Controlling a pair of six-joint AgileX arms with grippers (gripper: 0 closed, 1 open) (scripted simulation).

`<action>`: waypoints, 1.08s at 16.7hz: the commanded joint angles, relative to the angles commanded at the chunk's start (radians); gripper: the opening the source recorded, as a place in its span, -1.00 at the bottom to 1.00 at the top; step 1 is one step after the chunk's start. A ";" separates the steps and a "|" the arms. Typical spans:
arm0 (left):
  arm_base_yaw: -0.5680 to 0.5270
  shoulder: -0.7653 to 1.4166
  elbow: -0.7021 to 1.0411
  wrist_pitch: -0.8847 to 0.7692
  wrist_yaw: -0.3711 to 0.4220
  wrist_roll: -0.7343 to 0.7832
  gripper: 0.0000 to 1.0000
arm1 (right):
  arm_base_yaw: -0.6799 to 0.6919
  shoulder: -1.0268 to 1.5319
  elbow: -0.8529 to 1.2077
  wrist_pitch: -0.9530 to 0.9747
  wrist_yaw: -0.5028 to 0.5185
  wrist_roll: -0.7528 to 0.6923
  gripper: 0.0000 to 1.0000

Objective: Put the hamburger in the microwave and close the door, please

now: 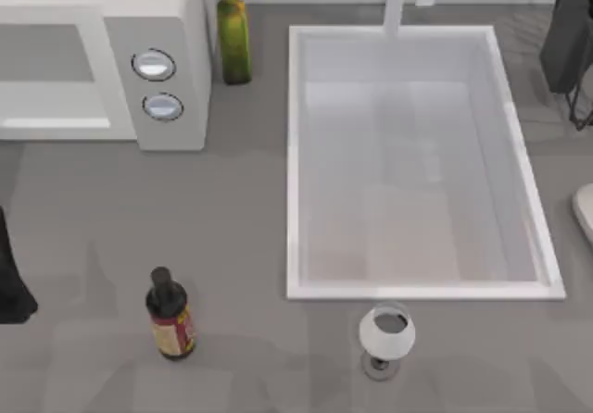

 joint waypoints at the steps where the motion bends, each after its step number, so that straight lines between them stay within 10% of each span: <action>1: 0.000 0.000 0.000 0.000 0.000 0.000 1.00 | 0.000 0.000 0.000 0.000 0.000 0.000 1.00; 8: 0.054 0.225 0.169 -0.165 0.003 0.085 1.00 | 0.000 0.000 0.000 0.000 0.000 0.000 1.00; 18: 0.229 1.142 0.663 -0.707 -0.004 0.361 1.00 | 0.000 0.000 0.000 0.000 0.000 0.000 1.00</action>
